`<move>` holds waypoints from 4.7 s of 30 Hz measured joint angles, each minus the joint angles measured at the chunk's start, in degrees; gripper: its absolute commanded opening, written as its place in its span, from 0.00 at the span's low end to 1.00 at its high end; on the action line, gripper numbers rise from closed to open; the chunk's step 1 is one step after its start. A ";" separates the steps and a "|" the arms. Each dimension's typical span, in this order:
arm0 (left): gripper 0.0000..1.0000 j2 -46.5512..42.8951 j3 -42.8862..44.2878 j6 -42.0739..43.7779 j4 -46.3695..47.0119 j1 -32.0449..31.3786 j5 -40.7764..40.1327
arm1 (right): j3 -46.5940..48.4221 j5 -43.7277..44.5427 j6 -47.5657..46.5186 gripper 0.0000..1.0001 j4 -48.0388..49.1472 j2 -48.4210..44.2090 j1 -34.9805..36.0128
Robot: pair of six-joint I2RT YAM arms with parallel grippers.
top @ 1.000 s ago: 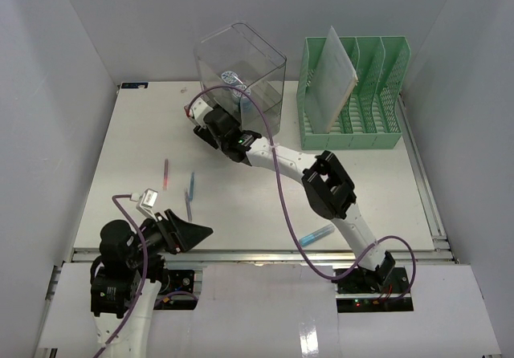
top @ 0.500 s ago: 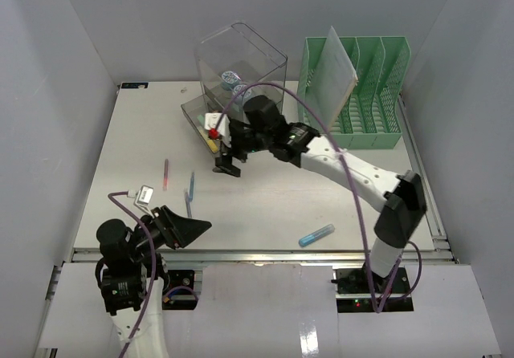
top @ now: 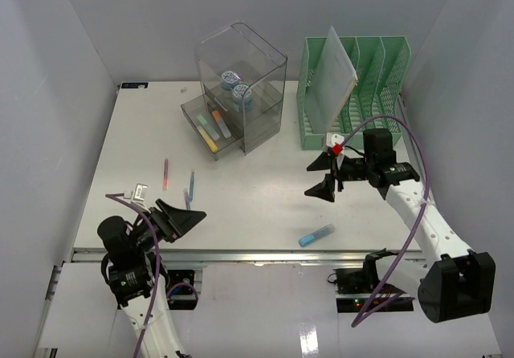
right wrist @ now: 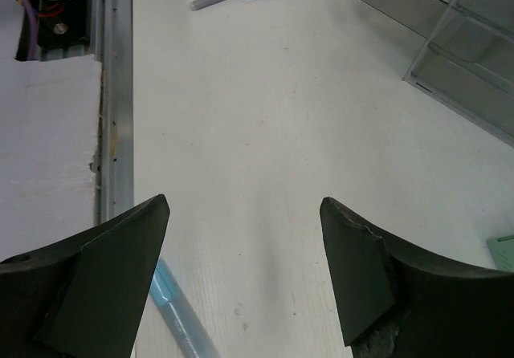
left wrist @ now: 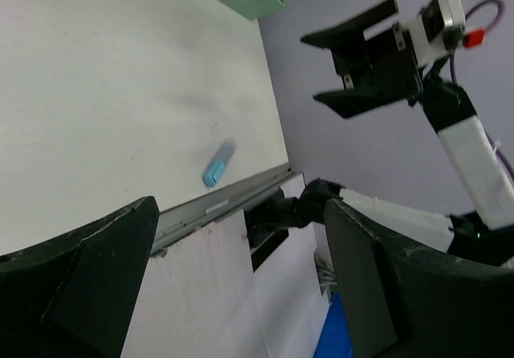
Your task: Organize the desk
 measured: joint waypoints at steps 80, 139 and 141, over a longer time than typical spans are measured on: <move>0.65 108.88 40.22 30.01 42.09 -96.91 -76.51 | -7.07 -10.48 0.28 0.87 -0.34 -3.43 -22.27; 0.69 97.48 45.39 -5.58 39.42 -33.13 -58.57 | -7.07 -10.46 0.46 0.87 -0.47 -2.95 -22.46; 0.74 100.28 48.46 -5.25 37.84 -33.13 -58.24 | -7.07 -10.46 0.46 0.87 -0.48 -2.95 -22.50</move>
